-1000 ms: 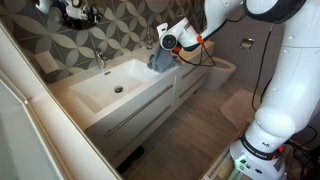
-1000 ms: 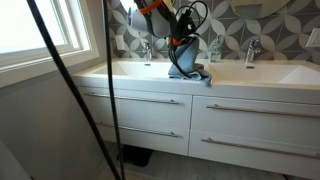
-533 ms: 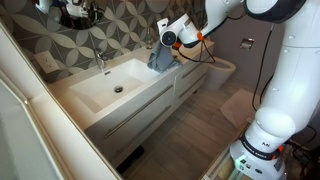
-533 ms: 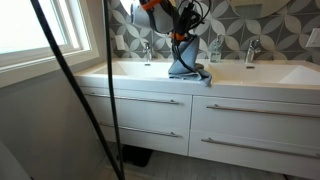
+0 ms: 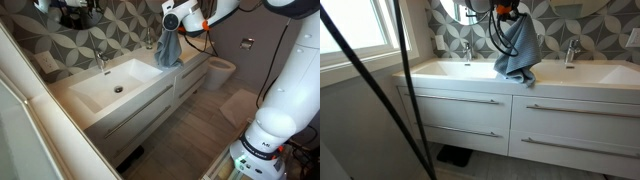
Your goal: Put the towel on the counter
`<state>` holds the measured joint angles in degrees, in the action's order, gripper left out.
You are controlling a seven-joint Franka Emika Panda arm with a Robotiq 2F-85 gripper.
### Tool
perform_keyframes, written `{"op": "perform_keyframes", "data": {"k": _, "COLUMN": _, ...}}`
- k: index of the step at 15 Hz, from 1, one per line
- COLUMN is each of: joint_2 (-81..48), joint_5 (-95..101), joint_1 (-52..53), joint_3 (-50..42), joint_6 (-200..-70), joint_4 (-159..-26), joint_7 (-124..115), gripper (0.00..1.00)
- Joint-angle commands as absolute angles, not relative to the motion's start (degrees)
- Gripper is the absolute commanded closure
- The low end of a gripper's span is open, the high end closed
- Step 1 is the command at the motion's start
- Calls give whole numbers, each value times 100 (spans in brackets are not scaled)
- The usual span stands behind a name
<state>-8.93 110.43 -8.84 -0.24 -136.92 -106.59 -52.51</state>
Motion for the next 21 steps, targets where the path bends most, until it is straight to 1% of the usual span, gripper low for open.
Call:
{"op": "perform_keyframes", "data": {"k": 1, "joint_2": -731, "joint_5": 10584, "joint_1": -870, "joint_3": -164, "joint_6": -14582, "joint_4": -10763, "joint_7": -4699, "gripper": 0}}
{"op": "perform_keyframes", "data": {"k": 5, "joint_2": -937, "joint_5": 9944, "joint_1": -857, "joint_3": -196, "joint_6": -15397, "joint_4": -10731, "joint_7": -4005, "gripper": 0}}
{"op": "perform_keyframes", "data": {"k": 9, "joint_2": -1111, "joint_5": 8097, "joint_1": -892, "joint_3": -174, "joint_6": -15403, "joint_4": -10984, "joint_7": -2302, "gripper": 0}}
{"op": "perform_keyframes", "data": {"k": 13, "joint_2": -898, "joint_5": 6269, "joint_1": -844, "joint_3": -120, "joint_6": -15234, "joint_4": -11327, "joint_7": -587, "gripper": 0}}
{"op": "perform_keyframes", "data": {"k": 18, "joint_2": -296, "joint_5": 3913, "joint_1": -2127, "joint_3": 1455, "joint_6": -15141, "joint_4": -12118, "joint_7": 1326, "gripper": 0}}
{"op": "perform_keyframes", "data": {"k": 21, "joint_2": -194, "joint_5": 2517, "joint_1": -2782, "joint_3": 2504, "joint_6": -14878, "joint_4": -12236, "joint_7": 2160, "gripper": 0}}
